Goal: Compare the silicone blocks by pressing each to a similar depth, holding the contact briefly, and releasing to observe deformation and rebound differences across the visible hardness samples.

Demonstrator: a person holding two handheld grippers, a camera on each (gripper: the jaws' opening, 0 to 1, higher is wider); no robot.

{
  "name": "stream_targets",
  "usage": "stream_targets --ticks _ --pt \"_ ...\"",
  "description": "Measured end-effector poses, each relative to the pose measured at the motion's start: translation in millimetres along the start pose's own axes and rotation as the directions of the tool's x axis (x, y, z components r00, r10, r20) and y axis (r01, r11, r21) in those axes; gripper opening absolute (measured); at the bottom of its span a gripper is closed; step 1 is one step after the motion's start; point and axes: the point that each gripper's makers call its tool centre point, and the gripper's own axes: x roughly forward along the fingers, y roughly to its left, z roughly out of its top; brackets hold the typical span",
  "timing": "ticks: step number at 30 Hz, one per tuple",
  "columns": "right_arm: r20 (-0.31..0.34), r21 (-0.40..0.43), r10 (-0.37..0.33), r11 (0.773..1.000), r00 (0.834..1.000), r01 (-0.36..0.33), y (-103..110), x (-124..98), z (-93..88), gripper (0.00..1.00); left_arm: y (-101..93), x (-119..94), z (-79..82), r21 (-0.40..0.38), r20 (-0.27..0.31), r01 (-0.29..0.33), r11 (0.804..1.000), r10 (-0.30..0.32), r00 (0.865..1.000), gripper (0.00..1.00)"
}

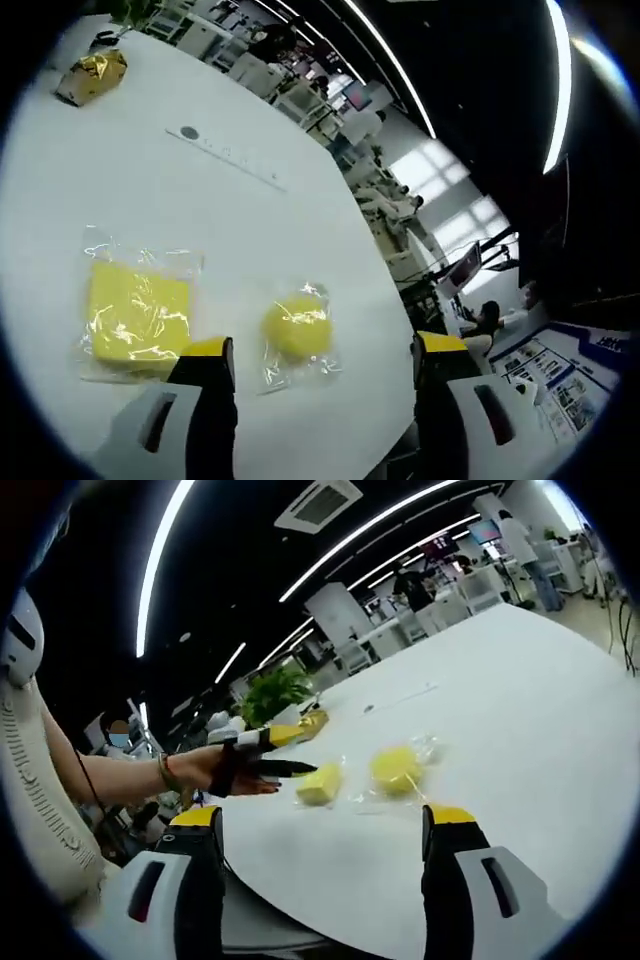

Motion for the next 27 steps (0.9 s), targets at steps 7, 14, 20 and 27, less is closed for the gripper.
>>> stream_targets --ticks 7,14,20,27 --pt "0.005 0.037 -0.023 0.999 1.000 0.023 -10.9 0.5 -4.0 0.75 21.6 36.4 9.6 -0.073 -0.014 -0.052 0.996 0.052 0.999 0.76" --pt "0.003 0.075 -0.042 0.996 0.999 0.042 -23.5 2.9 -9.8 0.75 32.6 73.7 13.5 -0.083 -0.056 -0.081 0.993 0.077 0.995 0.74" --pt "-0.001 0.103 -0.067 0.992 0.998 0.066 -38.3 4.1 -10.6 0.74 36.8 92.0 9.0 -0.055 -0.104 -0.103 0.993 0.097 0.990 0.64" --pt "-0.003 0.118 -0.074 0.990 0.997 0.074 -45.2 7.8 -8.5 0.73 39.0 107.0 22.3 -0.091 -0.096 -0.085 0.992 0.077 0.992 0.52"
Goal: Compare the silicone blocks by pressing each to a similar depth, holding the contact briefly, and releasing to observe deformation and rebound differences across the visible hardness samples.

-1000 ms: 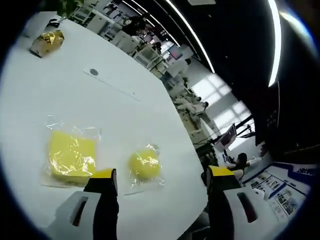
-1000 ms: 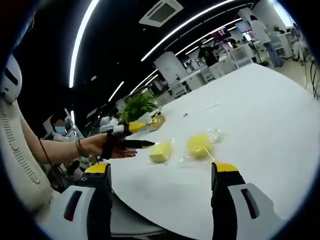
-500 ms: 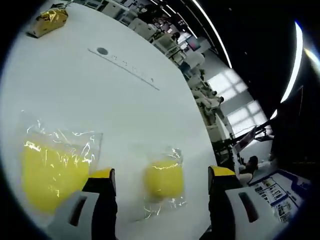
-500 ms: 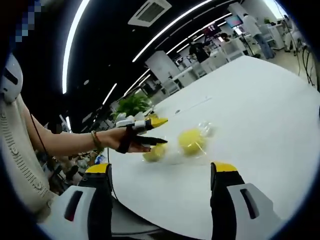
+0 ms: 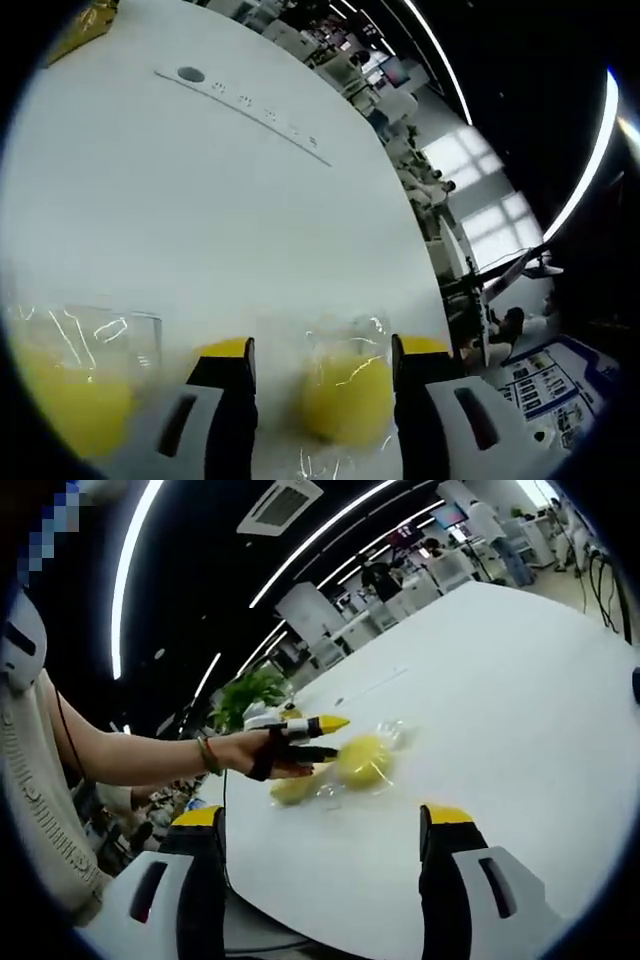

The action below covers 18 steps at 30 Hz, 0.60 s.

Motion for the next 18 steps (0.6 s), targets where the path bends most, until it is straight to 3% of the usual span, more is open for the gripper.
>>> stream_targets --ticks 6,10,14,15,17,18 --pt "0.000 0.004 -0.007 1.000 1.000 0.007 -5.3 0.0 2.6 0.73 -3.7 14.7 -6.3 0.015 -0.049 0.026 1.000 -0.025 0.998 0.38" --pt "-0.002 0.005 -0.013 1.000 1.000 0.013 -9.7 -1.9 4.3 0.72 2.3 22.2 -15.7 0.029 -0.098 -0.001 1.000 0.004 0.995 0.19" --pt "-0.002 0.007 -0.020 1.000 1.000 0.020 -12.2 -3.6 4.5 0.71 2.8 24.0 -14.9 0.004 -0.088 -0.002 1.000 0.003 0.996 0.08" --pt "-0.001 0.008 -0.020 1.000 1.000 0.020 -12.4 -3.7 4.5 0.71 1.0 24.6 -15.2 0.024 -0.082 0.004 1.000 -0.002 0.997 0.05" --pt "-0.005 0.007 -0.020 1.000 1.000 0.020 -13.3 -4.6 3.0 0.70 -2.7 25.7 -17.0 0.171 -0.087 0.024 0.985 -0.009 0.996 0.00" --pt "-0.006 0.007 -0.020 1.000 1.000 0.020 -13.5 -4.8 2.5 0.70 -3.3 25.3 -19.9 0.198 -0.099 0.017 0.980 0.002 0.995 0.00"
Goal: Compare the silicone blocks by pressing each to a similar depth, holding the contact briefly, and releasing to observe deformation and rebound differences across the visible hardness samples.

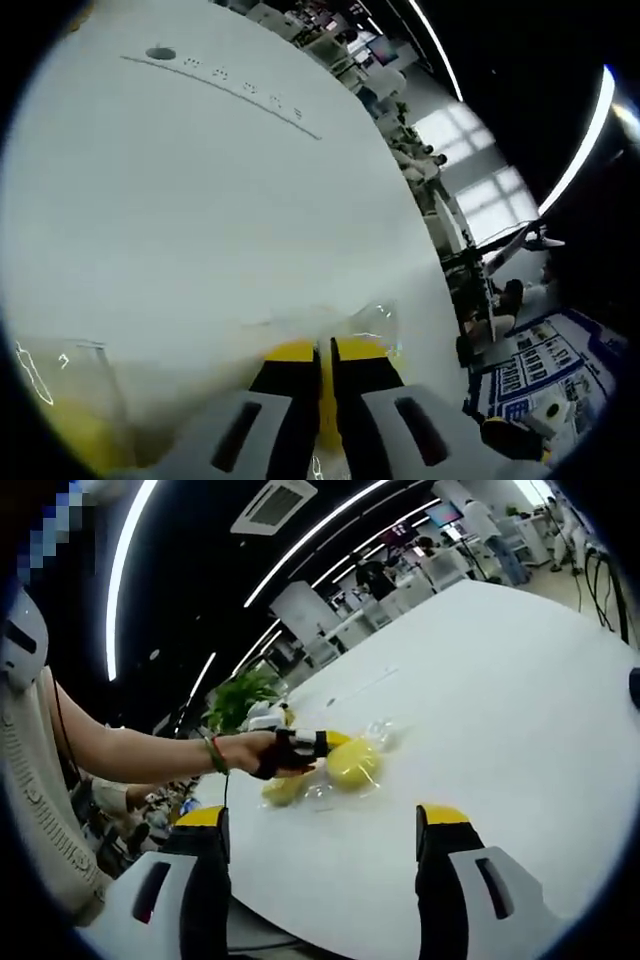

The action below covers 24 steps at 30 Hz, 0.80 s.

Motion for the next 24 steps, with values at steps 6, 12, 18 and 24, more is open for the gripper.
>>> stream_targets --ticks 6,12,18,24 --pt "-0.001 -0.005 0.004 1.000 1.000 -0.004 0.3 -1.1 -1.2 0.70 -8.8 -0.4 1.2 0.037 0.020 -0.014 0.999 0.014 1.000 0.00" --pt "0.005 -0.014 0.011 1.000 1.000 -0.011 3.4 -3.6 0.6 0.69 -30.7 -9.8 5.5 0.078 0.037 0.032 0.996 -0.035 0.999 0.00" --pt "0.007 -0.038 0.029 0.999 1.000 -0.028 12.5 -5.3 4.1 0.69 -60.6 -27.6 5.4 0.154 0.054 0.079 0.985 -0.088 0.995 0.00" --pt "0.015 -0.063 0.045 0.997 0.999 -0.044 24.6 -7.8 6.0 0.69 -81.2 -46.3 -2.1 0.288 0.059 0.093 0.953 -0.115 0.992 0.00"
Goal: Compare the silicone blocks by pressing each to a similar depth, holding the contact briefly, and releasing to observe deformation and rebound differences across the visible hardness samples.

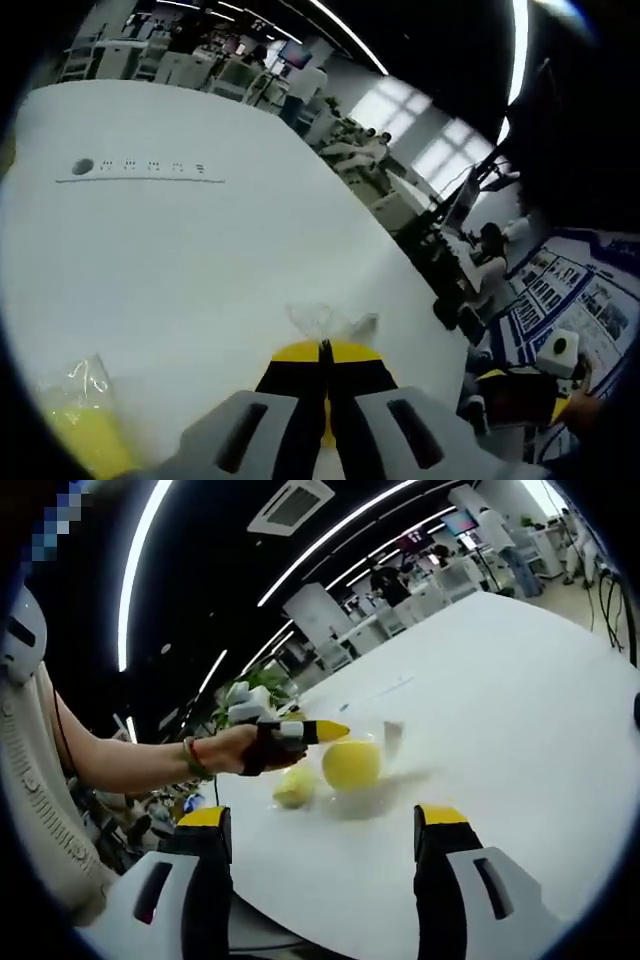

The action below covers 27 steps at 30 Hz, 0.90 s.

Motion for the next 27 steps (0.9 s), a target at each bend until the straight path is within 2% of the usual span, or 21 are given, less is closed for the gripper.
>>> stream_targets --ticks 1,6,9,14,16,20,27 --pt "0.001 -0.002 0.003 1.000 1.000 -0.003 1.9 -0.2 0.3 0.69 -7.0 -4.2 -2.5 0.003 -0.011 0.018 1.000 -0.018 1.000 0.00" --pt "-0.007 -0.033 0.016 0.999 1.000 -0.017 12.4 -3.0 0.8 0.69 -21.2 -18.9 -7.7 0.050 -0.026 0.026 0.998 -0.025 0.999 0.00" --pt "-0.003 -0.054 0.022 0.998 1.000 -0.023 18.5 -5.1 4.4 0.69 -28.7 -28.9 -9.2 0.035 -0.030 0.031 0.999 -0.030 0.999 0.00" --pt "-0.001 -0.085 0.029 0.996 1.000 -0.029 26.1 -6.9 8.9 0.69 -40.2 -40.4 -14.5 0.099 -0.055 0.038 0.994 -0.033 0.998 0.00" --pt "-0.003 -0.103 0.033 0.994 0.999 -0.033 30.1 -7.4 10.5 0.69 -44.3 -46.6 -14.3 0.127 -0.053 0.045 0.991 -0.038 0.998 0.00" --pt "-0.007 -0.128 0.045 0.991 0.999 -0.045 36.8 -6.2 12.3 0.69 -45.3 -59.5 -8.5 0.098 -0.023 0.054 0.994 -0.052 0.998 0.00" --pt "-0.032 -0.188 0.063 0.980 0.997 -0.068 45.8 2.4 14.8 0.73 -60.1 -92.6 3.5 0.147 0.009 0.059 0.987 -0.061 0.998 0.00"
